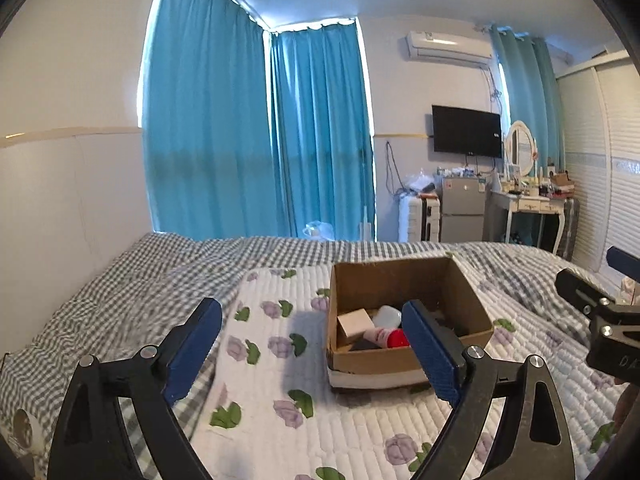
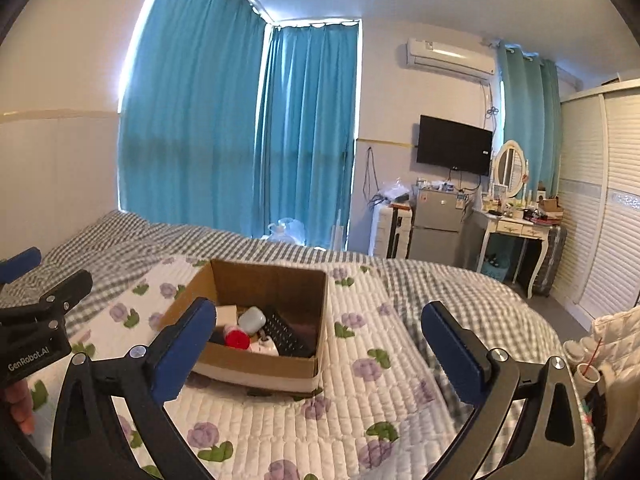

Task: Organize rigid objects

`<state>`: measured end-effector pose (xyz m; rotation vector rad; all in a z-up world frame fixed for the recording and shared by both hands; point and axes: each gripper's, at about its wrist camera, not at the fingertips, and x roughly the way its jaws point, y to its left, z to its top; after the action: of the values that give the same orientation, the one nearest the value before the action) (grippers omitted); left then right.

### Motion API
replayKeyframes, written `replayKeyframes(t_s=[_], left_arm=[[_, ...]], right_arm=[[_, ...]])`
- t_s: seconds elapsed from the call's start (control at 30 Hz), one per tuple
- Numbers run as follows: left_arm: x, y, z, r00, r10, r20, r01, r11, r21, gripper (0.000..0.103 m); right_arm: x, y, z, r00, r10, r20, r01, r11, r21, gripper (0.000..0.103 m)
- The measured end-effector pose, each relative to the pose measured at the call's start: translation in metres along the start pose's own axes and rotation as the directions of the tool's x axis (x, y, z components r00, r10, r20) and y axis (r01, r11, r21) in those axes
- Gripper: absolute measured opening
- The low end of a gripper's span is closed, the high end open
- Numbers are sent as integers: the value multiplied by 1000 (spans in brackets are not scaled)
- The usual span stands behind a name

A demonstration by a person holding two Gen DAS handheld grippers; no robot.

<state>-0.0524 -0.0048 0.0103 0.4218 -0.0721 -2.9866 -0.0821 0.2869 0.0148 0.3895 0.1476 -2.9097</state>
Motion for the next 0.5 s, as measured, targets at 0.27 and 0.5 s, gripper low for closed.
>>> replayKeyframes(t_s=[0.27,0.5], left_arm=[[3,0,-8,1000,-7,15,7,1000,-3,93],[6,-2,-14,1000,-16,-4,16,1000,-4,93]], right_arm=[[29,0,-26,999,13,-49,-12,1000,22,103],[34,2,-29,997,15,-75,-14,1000,19,103]])
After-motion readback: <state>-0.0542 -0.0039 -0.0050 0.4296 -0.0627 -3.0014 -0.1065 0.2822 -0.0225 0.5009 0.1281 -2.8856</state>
